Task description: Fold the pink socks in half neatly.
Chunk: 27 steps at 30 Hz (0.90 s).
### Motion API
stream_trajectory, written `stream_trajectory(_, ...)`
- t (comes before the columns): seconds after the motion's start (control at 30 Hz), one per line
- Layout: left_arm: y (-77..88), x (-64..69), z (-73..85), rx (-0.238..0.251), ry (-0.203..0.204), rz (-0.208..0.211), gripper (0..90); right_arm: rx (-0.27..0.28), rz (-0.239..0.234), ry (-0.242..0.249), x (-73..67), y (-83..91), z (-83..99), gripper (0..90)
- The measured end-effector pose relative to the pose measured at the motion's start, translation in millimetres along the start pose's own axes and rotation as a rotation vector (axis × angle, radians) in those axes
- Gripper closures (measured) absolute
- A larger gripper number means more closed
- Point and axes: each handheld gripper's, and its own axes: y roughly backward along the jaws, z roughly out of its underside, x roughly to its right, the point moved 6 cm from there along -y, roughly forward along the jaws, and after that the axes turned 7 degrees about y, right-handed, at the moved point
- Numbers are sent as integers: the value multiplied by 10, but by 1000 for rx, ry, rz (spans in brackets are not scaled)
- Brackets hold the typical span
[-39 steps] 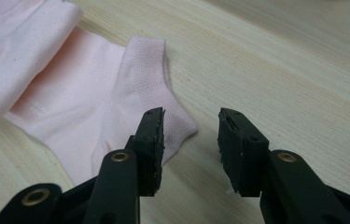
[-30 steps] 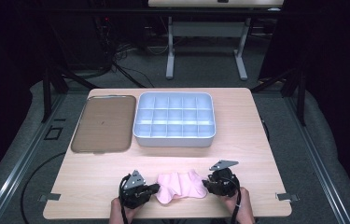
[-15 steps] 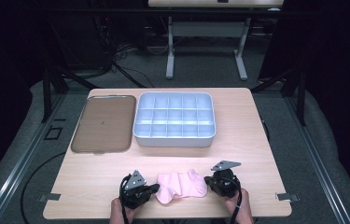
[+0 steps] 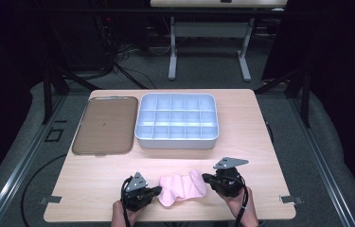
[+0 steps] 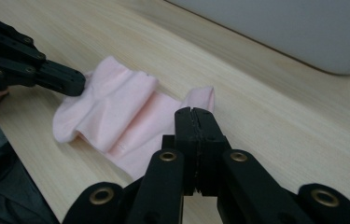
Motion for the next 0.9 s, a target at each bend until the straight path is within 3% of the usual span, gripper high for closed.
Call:
stream_trajectory(0.43,0,-15,-4,-3,13,13,893,-5,-79,121,-293,-112,-368,900)
stream_trajectory(0.73,-1,-16,-4,-3,18,15,893,-4,-143,167,-568,-362,-516,900)
stream_trajectory(0.8,-2,-17,-4,-3,19,16,894,0,-150,170,-623,-423,-538,900)
stream_trajectory(0.9,-1,-16,-4,-3,18,15,894,22,-192,134,-688,-493,-549,900)
